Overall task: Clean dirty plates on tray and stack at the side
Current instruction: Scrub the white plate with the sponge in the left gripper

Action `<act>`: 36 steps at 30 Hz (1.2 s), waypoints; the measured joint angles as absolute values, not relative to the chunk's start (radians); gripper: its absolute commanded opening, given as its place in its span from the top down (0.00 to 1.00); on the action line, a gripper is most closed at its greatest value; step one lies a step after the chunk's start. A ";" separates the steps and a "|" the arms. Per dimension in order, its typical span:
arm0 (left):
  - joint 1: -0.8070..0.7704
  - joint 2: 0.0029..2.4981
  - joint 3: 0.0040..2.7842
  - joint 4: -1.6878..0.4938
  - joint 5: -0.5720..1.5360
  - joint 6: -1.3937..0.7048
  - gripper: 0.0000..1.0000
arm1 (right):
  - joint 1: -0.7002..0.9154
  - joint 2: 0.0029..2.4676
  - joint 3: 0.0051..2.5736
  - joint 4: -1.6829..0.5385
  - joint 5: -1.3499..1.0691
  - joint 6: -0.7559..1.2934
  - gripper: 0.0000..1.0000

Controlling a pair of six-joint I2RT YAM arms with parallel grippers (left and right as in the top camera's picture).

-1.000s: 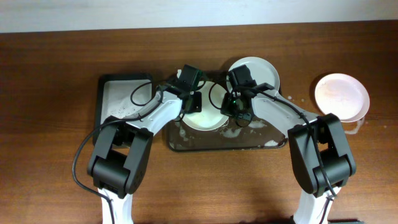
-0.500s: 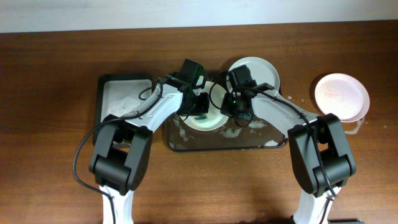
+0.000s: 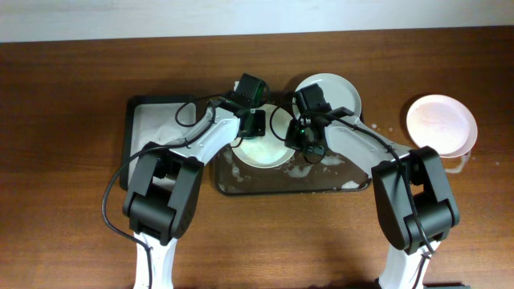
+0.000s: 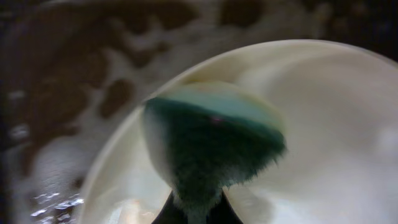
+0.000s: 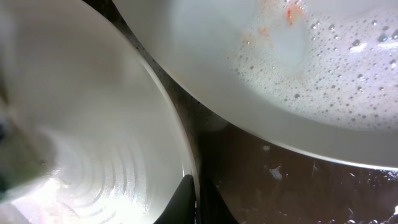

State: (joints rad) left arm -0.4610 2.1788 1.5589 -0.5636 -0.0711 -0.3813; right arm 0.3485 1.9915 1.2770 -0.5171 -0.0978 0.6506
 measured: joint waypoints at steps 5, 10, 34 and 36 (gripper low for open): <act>-0.448 2.180 1.587 -0.668 -0.111 -0.381 0.99 | 0.348 1.992 1.277 -0.514 -0.098 0.651 0.96; -0.419 2.185 1.612 -0.758 0.058 -0.343 1.00 | 0.348 1.992 1.277 -0.514 -0.098 0.651 0.96; -0.461 2.199 1.612 -0.610 0.069 -0.301 1.00 | 0.347 1.992 1.277 -0.507 -0.094 0.654 0.96; -0.461 2.199 1.612 -0.595 -0.012 -0.301 0.99 | 0.347 1.992 1.277 -0.507 -0.094 0.655 0.96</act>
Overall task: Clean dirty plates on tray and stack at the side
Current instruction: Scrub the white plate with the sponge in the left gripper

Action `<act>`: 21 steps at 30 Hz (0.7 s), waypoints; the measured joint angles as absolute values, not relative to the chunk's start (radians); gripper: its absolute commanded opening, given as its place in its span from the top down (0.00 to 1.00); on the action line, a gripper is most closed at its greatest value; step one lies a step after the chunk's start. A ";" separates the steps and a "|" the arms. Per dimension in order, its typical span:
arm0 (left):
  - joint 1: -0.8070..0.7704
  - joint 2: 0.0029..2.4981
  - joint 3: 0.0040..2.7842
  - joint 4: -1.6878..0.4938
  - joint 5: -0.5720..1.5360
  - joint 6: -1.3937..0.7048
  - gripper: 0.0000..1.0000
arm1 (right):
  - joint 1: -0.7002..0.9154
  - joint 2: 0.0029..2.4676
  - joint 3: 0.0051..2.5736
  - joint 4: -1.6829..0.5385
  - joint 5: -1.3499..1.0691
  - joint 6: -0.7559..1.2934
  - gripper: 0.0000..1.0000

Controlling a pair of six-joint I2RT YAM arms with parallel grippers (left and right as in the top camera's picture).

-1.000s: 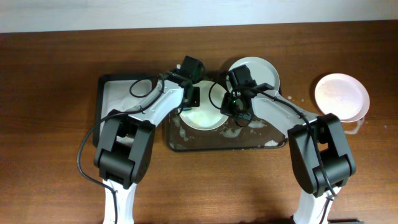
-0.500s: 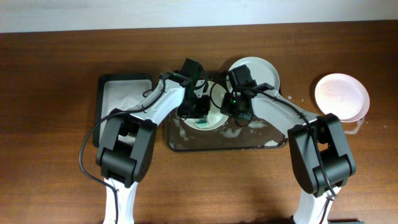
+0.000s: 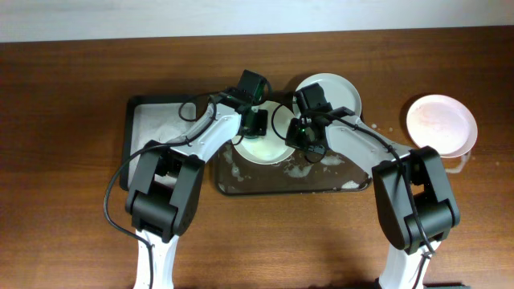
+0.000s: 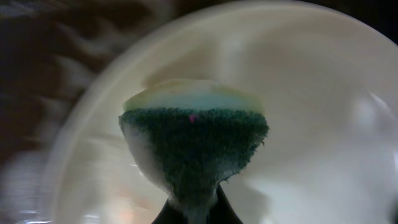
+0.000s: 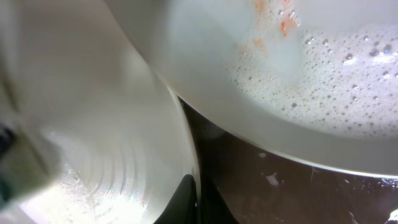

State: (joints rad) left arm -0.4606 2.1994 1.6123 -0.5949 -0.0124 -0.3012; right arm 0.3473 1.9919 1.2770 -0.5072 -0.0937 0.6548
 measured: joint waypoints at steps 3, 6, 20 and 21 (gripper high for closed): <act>-0.461 2.199 1.612 -0.607 -0.097 -0.302 1.00 | 0.347 1.992 1.277 -0.507 -0.094 0.654 0.96; -0.461 2.199 1.616 -0.673 -0.128 -0.303 0.99 | 0.347 1.992 1.277 -0.507 -0.094 0.654 0.96; -0.458 2.202 1.610 -0.673 0.330 -0.302 0.99 | 0.347 1.992 1.277 -0.508 -0.095 0.643 0.96; -0.458 2.202 1.608 -0.651 0.335 -0.303 0.99 | 0.347 1.992 1.277 -0.508 -0.096 0.643 0.96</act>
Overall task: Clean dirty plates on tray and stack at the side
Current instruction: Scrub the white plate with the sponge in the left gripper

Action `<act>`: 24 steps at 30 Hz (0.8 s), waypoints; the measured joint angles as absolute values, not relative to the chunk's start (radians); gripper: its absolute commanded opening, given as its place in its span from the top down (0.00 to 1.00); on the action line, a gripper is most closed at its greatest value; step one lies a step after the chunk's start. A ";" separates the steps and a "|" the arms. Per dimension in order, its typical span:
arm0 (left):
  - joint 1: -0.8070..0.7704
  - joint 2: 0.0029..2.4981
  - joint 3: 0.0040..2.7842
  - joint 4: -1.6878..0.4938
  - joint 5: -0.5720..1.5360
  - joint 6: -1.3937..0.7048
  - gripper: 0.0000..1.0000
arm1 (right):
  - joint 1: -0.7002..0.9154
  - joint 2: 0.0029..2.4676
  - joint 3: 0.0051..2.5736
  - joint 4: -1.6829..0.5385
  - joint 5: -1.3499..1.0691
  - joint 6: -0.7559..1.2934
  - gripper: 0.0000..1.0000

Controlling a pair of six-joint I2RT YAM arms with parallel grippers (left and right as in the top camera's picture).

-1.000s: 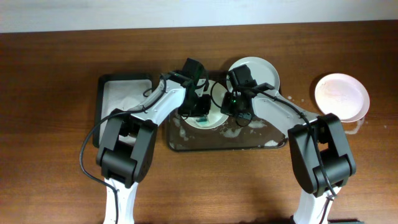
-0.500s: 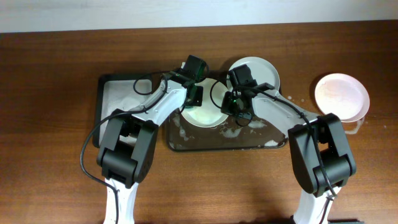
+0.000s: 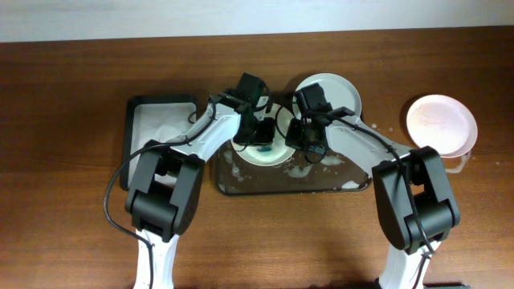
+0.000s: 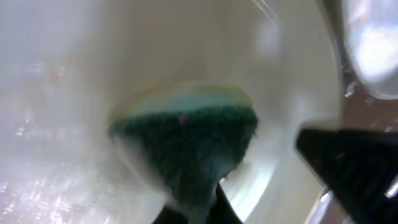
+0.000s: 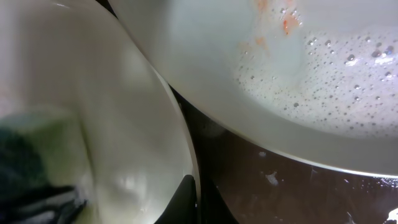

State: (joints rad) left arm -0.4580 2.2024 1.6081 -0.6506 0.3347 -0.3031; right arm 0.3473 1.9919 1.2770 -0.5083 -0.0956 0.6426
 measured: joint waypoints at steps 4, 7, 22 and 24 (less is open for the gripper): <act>-0.442 2.203 1.606 -0.568 0.246 -0.359 0.99 | 0.347 1.992 1.277 -0.508 -0.096 0.634 0.96; -0.410 2.203 1.606 -0.552 0.141 -0.388 0.99 | 0.347 1.992 1.277 -0.508 -0.097 0.628 0.96; -0.389 2.203 1.613 -0.730 0.444 -0.290 1.00 | 0.347 1.992 1.276 -0.504 -0.103 0.627 0.96; -0.401 2.203 1.612 -0.719 0.502 -0.274 1.00 | 0.347 1.992 1.276 -0.504 -0.103 0.627 0.96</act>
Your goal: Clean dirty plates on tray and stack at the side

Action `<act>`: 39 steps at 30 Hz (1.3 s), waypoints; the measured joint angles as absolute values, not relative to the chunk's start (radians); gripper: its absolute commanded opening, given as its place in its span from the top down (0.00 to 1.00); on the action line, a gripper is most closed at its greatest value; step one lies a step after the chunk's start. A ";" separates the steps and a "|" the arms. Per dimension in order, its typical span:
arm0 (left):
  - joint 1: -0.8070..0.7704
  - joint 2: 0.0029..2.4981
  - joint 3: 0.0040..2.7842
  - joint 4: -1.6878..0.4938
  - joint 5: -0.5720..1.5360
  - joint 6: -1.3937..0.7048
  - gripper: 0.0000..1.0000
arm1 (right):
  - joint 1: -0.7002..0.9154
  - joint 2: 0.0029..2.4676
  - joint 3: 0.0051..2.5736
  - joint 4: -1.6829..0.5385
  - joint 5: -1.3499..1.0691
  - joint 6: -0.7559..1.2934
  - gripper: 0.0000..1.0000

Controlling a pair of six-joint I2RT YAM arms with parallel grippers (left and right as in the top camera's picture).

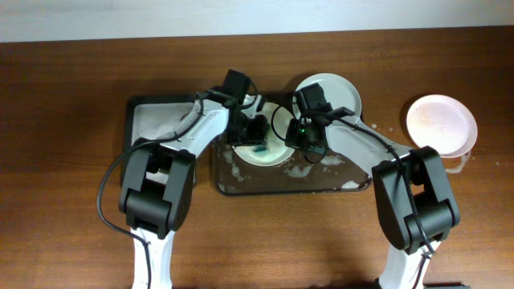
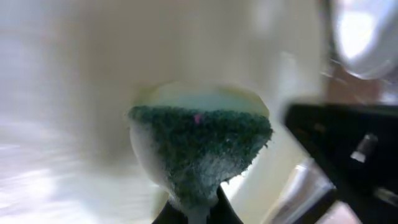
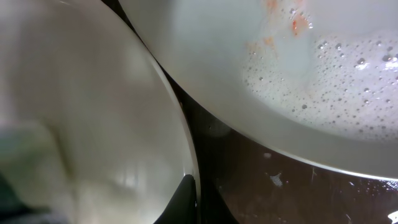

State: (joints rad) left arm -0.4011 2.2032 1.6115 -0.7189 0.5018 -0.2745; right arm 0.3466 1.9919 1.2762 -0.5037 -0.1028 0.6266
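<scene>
A cream plate [image 1: 263, 150] lies on the wet brown tray [image 1: 337, 178]. My left gripper [image 1: 255, 133] is shut on a green sponge [image 2: 200, 142] pressed against that plate's inside. My right gripper [image 1: 299, 143] is shut on the plate's right rim [image 3: 186, 155], one finger inside and one outside. A second white plate [image 1: 339, 90] with suds and orange stains [image 3: 298, 22] sits at the tray's back right. A pink plate [image 1: 440, 124] rests off the tray on the right.
A second tray [image 1: 148, 128] with a whitish, foamy surface lies to the left of the brown one. Suds and water patches cover the brown tray around the plates. Droplets mark the table beside the pink plate.
My left gripper with the sponge has shifted left across the cream plate, its wrist now further left over the plate's edge. My right gripper still grips the rim in the same place.
Through all moments my right gripper held the cream plate's rim on the tray. My left gripper held the sponge at the plate's upper part, then lower in its middle, and now toward the left side.
</scene>
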 measured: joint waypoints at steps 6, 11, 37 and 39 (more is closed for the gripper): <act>-0.407 2.203 1.611 -0.672 0.421 -0.281 1.00 | 0.347 1.992 1.276 -0.504 -0.103 0.625 0.96; -0.400 2.203 1.611 -0.666 0.223 -0.292 1.00 | 0.347 1.992 1.276 -0.504 -0.104 0.624 0.96; -0.373 2.220 2.193 -1.284 -0.060 -0.295 1.00 | 0.345 1.986 1.275 -0.519 -0.147 0.572 0.96; -0.373 2.220 2.193 -1.296 -0.059 -0.295 1.00 | 0.346 1.965 1.266 -0.552 -0.151 0.544 0.96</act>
State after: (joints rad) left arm -0.3729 2.2200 2.1925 -1.2964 -0.0586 -0.2951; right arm 0.3458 1.9648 1.2663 -0.5518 -0.1513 0.5438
